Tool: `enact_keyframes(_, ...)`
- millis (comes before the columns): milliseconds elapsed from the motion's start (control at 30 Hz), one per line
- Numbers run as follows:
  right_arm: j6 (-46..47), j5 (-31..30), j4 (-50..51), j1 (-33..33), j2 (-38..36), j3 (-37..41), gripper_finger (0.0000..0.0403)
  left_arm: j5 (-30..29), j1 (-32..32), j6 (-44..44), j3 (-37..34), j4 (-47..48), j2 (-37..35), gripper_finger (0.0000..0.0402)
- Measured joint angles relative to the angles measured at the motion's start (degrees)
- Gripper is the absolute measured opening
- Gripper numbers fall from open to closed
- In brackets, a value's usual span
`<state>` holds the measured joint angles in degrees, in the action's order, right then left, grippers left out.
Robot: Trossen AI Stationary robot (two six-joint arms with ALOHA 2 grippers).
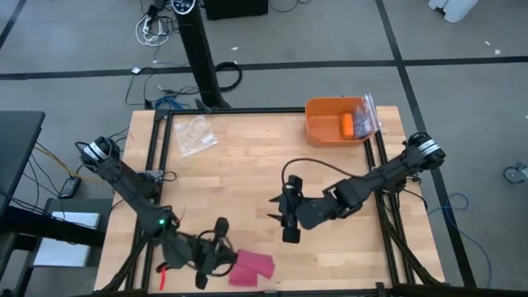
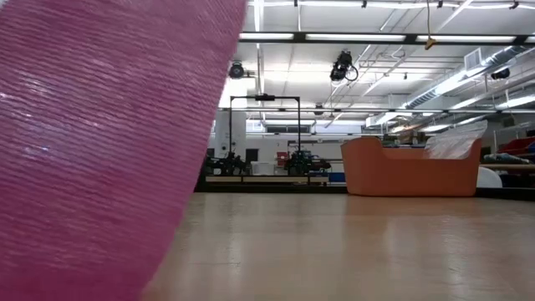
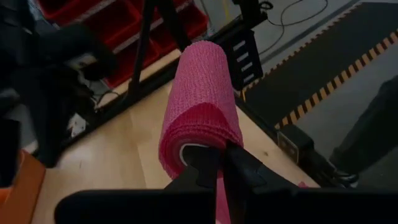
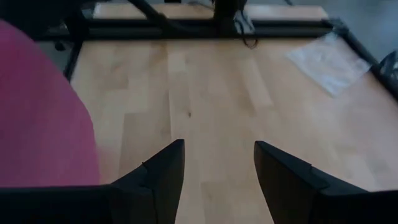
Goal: Roll bandage
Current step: Roll the pink bandage
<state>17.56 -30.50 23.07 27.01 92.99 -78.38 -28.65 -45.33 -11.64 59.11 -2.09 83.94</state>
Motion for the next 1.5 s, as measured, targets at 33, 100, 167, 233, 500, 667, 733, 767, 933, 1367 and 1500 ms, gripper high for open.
enact_keyframes(33, 0.37, -0.02, -1.29, 0.02, 0.00, 1.51, 0.0195, 1.13, 0.92, 0.04, 0.00, 0.13, 0.00, 0.0013)
enact_keyframes(100, 0.49, -0.04, -3.43, 0.02, 0.00, 4.32, 0.0194, 3.51, 2.96, 0.00, 0.00, 0.44, 0.00, 0.0013)
enact_keyframes(167, 1.18, 0.07, -4.85, 0.02, 0.02, 6.95, 0.0194, 6.23, 5.32, -0.24, 0.00, 0.77, 0.00, 0.0013)
enact_keyframes(233, 2.22, 0.11, -5.60, 0.02, 0.02, 9.27, 0.0194, 8.70, 7.77, -1.02, 0.00, 0.82, 0.00, 0.0013)
enact_keyframes(500, 7.94, 2.04, -11.04, 2.44, 0.02, 18.93, 0.0189, 17.56, 16.99, -3.74, -1.13, 0.85, -0.28, 0.0013)
enact_keyframes(667, 10.42, 2.16, -21.25, 5.48, 0.02, 25.62, 0.0187, 21.21, 23.20, -4.90, -2.99, 0.73, -3.30, 0.0013)
enact_keyframes(733, 11.00, 2.03, -26.23, 6.37, 0.02, 28.23, 0.0187, 22.79, 25.52, -6.11, -3.15, 0.15, -4.61, 0.0013)
enact_keyframes(767, 11.08, 1.64, -28.11, 6.75, 0.02, 29.27, 0.0187, 23.40, 26.54, -6.54, -3.15, 0.25, -5.36, 0.0013)
enact_keyframes(933, 10.70, -0.81, -32.32, 8.55, 0.02, 32.05, 0.0187, 25.95, 31.39, -10.00, -3.15, 0.55, -8.92, 0.0013)
enact_keyframes(1367, 2.52, -0.57, -31.88, 2.51, 0.99, 31.87, 0.0167, 32.11, 45.78, -13.25, -5.78, 0.35, -10.82, 0.0013)
enact_keyframes(1500, 0.49, 2.06, -34.35, -1.36, 3.22, 31.79, 0.0163, 34.13, 48.58, -13.26, -8.32, -2.45, -10.84, 0.0013)
